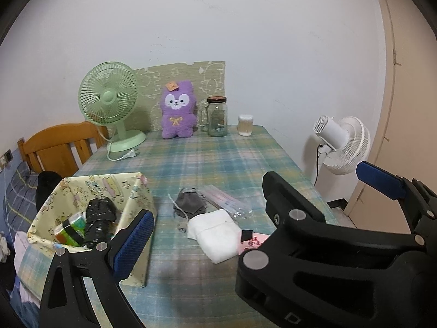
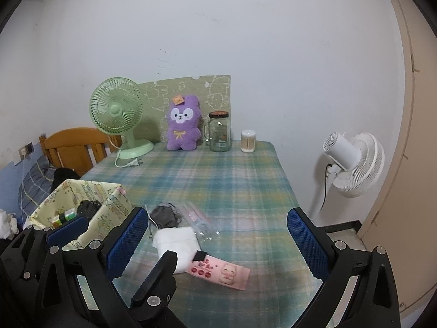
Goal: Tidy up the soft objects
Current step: 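Move the left tool to the white pad while the right tool approaches the pink tissue pack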
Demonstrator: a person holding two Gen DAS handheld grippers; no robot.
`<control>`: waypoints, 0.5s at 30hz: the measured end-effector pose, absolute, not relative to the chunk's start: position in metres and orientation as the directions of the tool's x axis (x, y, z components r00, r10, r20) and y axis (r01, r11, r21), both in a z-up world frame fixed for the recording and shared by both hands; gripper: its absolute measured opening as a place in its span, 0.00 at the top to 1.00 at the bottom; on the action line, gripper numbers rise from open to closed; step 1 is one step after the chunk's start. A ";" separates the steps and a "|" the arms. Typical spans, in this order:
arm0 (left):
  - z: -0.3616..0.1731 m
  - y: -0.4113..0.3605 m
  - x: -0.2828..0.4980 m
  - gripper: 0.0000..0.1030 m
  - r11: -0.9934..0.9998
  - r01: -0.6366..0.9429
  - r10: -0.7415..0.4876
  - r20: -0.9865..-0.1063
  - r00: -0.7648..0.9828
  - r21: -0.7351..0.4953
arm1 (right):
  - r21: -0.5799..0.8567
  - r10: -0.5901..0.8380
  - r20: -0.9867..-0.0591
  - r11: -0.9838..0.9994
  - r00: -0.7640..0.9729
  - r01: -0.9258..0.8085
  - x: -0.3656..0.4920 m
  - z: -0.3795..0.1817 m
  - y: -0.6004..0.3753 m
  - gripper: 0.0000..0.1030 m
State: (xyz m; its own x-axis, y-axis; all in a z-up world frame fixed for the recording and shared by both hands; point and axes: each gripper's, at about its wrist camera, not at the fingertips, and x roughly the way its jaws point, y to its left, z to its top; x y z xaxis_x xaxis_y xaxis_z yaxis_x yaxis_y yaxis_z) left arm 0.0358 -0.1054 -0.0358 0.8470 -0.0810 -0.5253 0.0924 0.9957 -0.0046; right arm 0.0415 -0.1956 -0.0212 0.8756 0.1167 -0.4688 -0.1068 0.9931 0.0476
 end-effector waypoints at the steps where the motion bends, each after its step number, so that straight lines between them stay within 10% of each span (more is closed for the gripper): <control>1: -0.038 -0.107 0.038 0.03 0.995 0.098 -0.087 -0.527 0.845 -0.007 | 0.051 0.113 -0.472 0.994 0.875 -0.100 0.042 -0.024 -0.198 0.00; 15: -0.083 -0.120 0.060 0.04 0.993 0.113 -0.099 -0.594 0.798 -0.013 | 0.111 0.146 -0.543 0.989 0.827 -0.102 0.068 -0.074 -0.209 0.00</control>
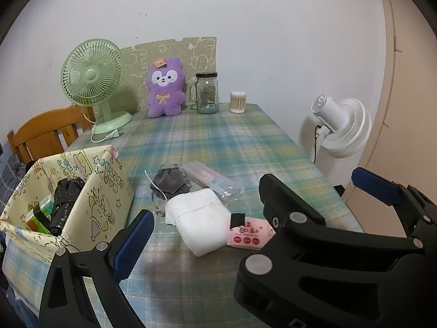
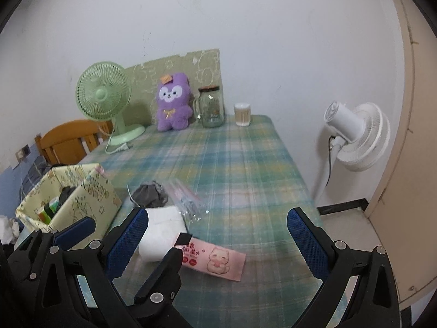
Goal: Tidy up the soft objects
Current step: 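Move the left tool to the white pad while the right tool approaches the pink tissue pack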
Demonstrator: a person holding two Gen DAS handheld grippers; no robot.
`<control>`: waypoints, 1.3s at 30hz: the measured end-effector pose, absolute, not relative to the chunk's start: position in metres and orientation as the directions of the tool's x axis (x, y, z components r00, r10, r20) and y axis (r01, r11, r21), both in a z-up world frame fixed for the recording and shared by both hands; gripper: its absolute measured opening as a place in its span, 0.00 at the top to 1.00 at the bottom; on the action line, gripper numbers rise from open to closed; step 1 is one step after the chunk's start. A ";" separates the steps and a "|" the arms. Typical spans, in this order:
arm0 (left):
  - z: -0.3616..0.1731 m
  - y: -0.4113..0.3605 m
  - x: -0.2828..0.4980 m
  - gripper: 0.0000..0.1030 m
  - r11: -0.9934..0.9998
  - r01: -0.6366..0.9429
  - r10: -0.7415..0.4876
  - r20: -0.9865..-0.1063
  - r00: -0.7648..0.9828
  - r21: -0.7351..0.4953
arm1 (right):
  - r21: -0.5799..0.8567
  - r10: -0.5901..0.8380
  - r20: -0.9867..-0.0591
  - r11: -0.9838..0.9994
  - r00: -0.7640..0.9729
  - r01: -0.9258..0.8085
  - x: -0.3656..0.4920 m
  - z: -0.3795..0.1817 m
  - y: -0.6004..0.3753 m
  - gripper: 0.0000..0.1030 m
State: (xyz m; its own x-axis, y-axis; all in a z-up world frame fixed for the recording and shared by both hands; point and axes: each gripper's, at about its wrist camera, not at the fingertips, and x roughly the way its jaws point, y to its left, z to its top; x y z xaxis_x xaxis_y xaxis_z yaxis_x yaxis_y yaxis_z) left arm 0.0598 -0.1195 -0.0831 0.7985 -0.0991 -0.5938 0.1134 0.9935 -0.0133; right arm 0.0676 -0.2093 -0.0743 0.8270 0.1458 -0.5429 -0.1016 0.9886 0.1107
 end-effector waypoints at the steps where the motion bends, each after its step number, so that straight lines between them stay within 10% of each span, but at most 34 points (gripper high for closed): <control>1: -0.085 -0.119 0.061 0.04 0.994 0.113 -0.097 -0.597 0.796 -0.011 | 0.112 0.149 -0.546 0.988 0.824 -0.104 0.069 -0.077 -0.208 0.00; 39: -0.150 -0.108 0.095 0.05 0.988 0.144 -0.046 -0.761 0.647 0.063 | 0.004 0.092 -0.733 0.991 0.674 -0.131 0.116 -0.150 -0.201 0.00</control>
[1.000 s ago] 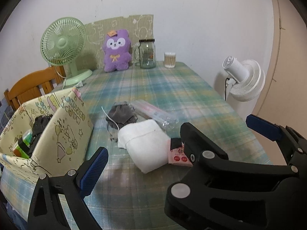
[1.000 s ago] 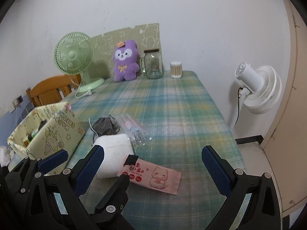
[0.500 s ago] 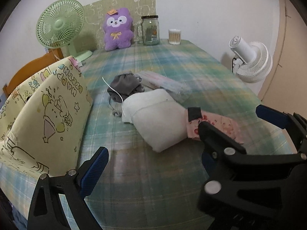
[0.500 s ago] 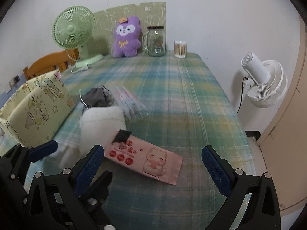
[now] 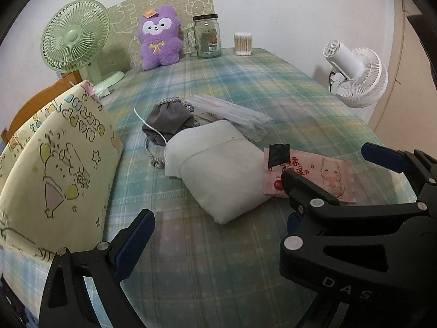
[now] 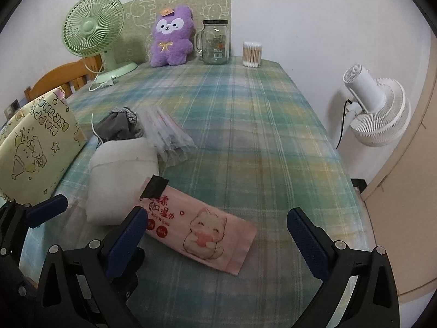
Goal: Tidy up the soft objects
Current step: 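Move the left tool to the white pad while the right tool approaches the pink tissue pack, then grasp the pink tissue pack with the right tool while the left tool grasps the white pad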
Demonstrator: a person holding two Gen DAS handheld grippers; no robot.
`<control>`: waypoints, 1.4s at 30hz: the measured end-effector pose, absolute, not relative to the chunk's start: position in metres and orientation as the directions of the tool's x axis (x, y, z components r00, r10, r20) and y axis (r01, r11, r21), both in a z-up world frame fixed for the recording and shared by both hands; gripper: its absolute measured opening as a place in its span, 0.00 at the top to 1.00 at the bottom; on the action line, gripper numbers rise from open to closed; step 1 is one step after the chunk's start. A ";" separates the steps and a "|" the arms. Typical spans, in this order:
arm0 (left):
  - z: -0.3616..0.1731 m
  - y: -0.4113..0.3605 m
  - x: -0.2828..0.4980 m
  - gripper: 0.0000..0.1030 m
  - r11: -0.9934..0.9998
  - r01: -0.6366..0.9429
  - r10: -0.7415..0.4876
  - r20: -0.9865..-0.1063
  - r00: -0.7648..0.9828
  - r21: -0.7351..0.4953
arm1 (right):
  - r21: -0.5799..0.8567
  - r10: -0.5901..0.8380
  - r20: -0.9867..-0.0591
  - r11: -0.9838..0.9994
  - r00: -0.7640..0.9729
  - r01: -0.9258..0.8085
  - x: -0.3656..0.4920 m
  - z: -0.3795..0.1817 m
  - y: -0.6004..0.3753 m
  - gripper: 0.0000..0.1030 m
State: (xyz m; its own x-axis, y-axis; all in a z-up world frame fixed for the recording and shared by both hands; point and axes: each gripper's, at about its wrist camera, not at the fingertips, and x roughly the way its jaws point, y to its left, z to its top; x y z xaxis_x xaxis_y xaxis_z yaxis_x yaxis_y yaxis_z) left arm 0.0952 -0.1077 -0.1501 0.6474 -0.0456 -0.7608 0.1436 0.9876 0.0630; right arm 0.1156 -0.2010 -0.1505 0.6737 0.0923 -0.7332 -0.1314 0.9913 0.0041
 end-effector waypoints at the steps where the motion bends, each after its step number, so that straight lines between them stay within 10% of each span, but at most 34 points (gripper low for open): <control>1: -0.150 -0.108 0.096 0.05 0.988 0.142 -0.044 -0.761 0.648 0.064 | 0.008 0.091 -0.737 0.992 0.670 -0.126 0.117 -0.151 -0.202 0.00; 17: -0.146 -0.120 0.114 0.05 0.983 0.165 -0.045 -0.761 0.647 0.082 | 0.068 0.126 -0.748 0.991 0.652 -0.112 0.125 -0.144 -0.224 0.01; 36: -0.147 -0.124 0.121 0.04 0.984 0.142 -0.013 -0.765 0.644 0.103 | 0.086 0.145 -0.763 0.989 0.630 -0.124 0.140 -0.154 -0.218 0.54; 42: -0.145 -0.125 0.130 0.04 0.985 0.136 -0.010 -0.761 0.649 0.103 | 0.132 0.161 -0.763 0.987 0.626 -0.093 0.146 -0.152 -0.222 0.56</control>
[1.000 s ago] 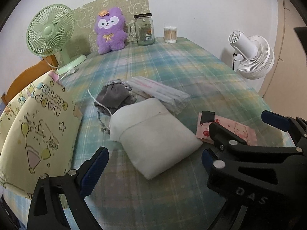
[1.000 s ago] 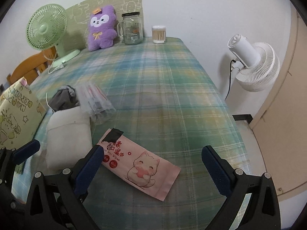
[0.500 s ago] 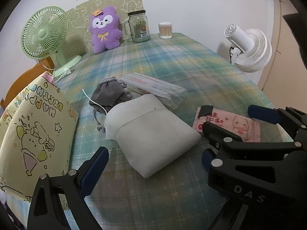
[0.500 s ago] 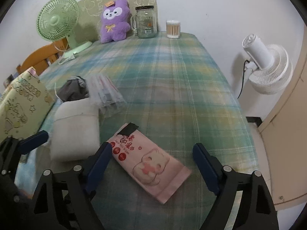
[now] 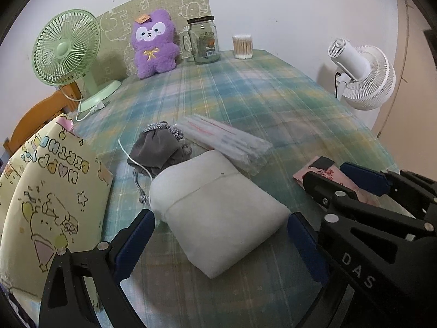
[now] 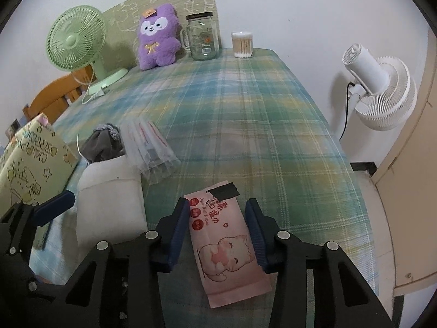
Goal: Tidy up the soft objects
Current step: 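Grasp the pink tissue pack with the right tool while the left tool grasps the white pad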
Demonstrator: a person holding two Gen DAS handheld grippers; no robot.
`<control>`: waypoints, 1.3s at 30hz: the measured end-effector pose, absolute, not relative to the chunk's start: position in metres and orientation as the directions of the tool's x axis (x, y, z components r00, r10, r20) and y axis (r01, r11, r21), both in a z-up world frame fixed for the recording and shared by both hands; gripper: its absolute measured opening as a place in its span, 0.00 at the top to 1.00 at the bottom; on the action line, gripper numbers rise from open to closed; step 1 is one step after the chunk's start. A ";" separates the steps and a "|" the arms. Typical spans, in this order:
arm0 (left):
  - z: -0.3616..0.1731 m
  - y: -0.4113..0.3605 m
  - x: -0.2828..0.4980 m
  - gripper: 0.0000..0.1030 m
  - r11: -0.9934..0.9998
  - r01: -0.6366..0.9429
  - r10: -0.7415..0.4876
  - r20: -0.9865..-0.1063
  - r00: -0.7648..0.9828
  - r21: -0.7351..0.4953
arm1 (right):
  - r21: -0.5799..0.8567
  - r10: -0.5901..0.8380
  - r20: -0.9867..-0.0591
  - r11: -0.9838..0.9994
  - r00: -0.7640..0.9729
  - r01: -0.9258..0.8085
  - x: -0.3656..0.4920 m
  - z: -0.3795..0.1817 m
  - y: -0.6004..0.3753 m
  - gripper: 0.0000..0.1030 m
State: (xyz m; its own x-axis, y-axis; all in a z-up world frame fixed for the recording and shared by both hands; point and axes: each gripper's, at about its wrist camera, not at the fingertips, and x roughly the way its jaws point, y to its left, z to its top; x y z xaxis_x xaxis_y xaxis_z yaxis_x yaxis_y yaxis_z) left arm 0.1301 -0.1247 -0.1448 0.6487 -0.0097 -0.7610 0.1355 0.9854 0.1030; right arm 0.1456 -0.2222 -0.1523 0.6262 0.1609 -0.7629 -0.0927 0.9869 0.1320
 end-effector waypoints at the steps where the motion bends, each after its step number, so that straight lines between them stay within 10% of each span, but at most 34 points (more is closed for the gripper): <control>1: -0.145 -0.125 0.132 0.04 0.985 0.135 -0.009 -0.761 0.648 0.103 | 0.138 0.164 -0.763 0.986 0.625 -0.091 0.146 -0.152 -0.223 0.57; 11: -0.145 -0.125 0.144 0.04 0.985 0.135 -0.004 -0.760 0.650 0.110 | 0.178 0.185 -0.762 0.981 0.621 -0.074 0.152 -0.152 -0.225 0.63; 18: -0.146 -0.126 0.145 0.16 0.983 0.149 -0.011 -0.765 0.643 0.112 | 0.196 0.187 -0.764 0.979 0.617 -0.054 0.145 -0.150 -0.231 0.40; 29: -0.146 -0.124 0.120 0.27 0.971 0.197 -0.030 -0.754 0.656 0.133 | 0.127 0.137 -0.772 0.990 0.620 -0.061 0.131 -0.151 -0.220 0.40; 39: -0.145 -0.121 0.109 0.30 0.972 0.204 -0.046 -0.755 0.654 0.117 | 0.089 0.113 -0.758 0.994 0.643 -0.069 0.123 -0.152 -0.208 0.59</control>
